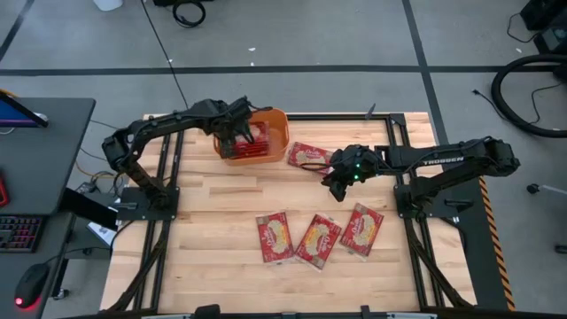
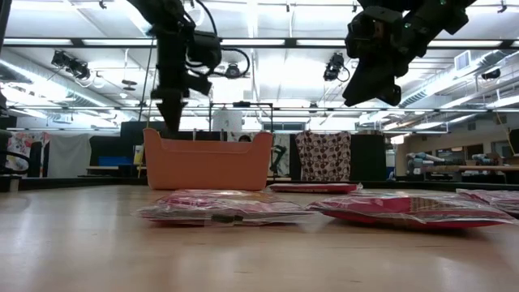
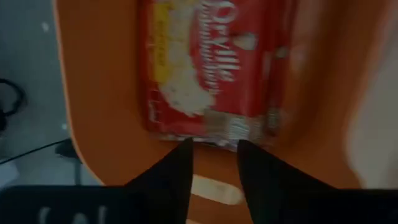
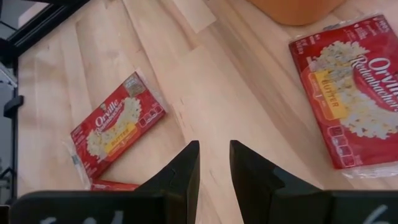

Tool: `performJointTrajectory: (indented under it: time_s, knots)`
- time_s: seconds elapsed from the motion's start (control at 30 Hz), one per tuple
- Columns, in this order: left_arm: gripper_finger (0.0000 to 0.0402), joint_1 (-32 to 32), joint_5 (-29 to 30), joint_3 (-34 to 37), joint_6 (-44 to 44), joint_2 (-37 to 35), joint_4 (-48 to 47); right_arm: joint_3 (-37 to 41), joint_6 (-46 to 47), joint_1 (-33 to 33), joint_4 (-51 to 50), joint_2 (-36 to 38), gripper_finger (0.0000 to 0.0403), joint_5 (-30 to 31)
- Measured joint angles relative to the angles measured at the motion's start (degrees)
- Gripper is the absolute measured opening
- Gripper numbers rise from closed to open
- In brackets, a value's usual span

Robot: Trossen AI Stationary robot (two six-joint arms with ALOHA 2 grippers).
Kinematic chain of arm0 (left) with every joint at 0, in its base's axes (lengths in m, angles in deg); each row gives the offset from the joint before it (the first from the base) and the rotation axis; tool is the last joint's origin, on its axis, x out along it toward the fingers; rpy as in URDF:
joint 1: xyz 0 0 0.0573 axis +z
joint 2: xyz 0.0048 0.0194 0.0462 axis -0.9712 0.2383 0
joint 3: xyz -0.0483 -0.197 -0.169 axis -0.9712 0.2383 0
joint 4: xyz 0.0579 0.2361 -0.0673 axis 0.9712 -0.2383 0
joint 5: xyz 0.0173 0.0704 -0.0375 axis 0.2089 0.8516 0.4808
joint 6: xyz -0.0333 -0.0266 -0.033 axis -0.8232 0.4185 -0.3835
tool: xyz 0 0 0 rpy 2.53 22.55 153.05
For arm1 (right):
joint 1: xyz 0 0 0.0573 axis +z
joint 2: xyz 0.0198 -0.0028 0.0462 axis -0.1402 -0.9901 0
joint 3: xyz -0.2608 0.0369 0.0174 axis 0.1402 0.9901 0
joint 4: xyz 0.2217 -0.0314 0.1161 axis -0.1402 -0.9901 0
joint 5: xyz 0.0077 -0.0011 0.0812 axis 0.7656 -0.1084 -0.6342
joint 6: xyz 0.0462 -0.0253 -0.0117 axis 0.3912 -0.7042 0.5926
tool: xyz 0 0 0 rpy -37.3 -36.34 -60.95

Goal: Sort popcorn bags into baskets
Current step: Put the red popcorn bag into the orange bin

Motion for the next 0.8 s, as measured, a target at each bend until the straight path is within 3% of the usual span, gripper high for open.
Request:
performJointTrajectory:
  time_s: [0.13,0.33,0.57,0.8]
  knots:
    - [0.0155,-0.8,-4.8,-2.0,-3.9,-1.8,-5.1,0.0,-1.6,-0.9,-0.3,0.0,0.0093,-0.3]
    - [0.0153,-3.7,-22.0,-2.9,-8.1,-6.4,-5.5,0.0,-15.3,-1.3,-0.4,-2.6,0.0093,4.9]
    - [0.0151,-8.9,-19.5,-2.8,-15.8,-7.7,-6.9,0.0,-36.2,-1.5,7.0,-10.3,0.0122,7.5]
    - [0.0151,-12.0,-18.1,-2.8,-17.2,-7.9,-13.7,0.0,-42.0,-1.8,8.5,-19.0,0.0179,15.1]
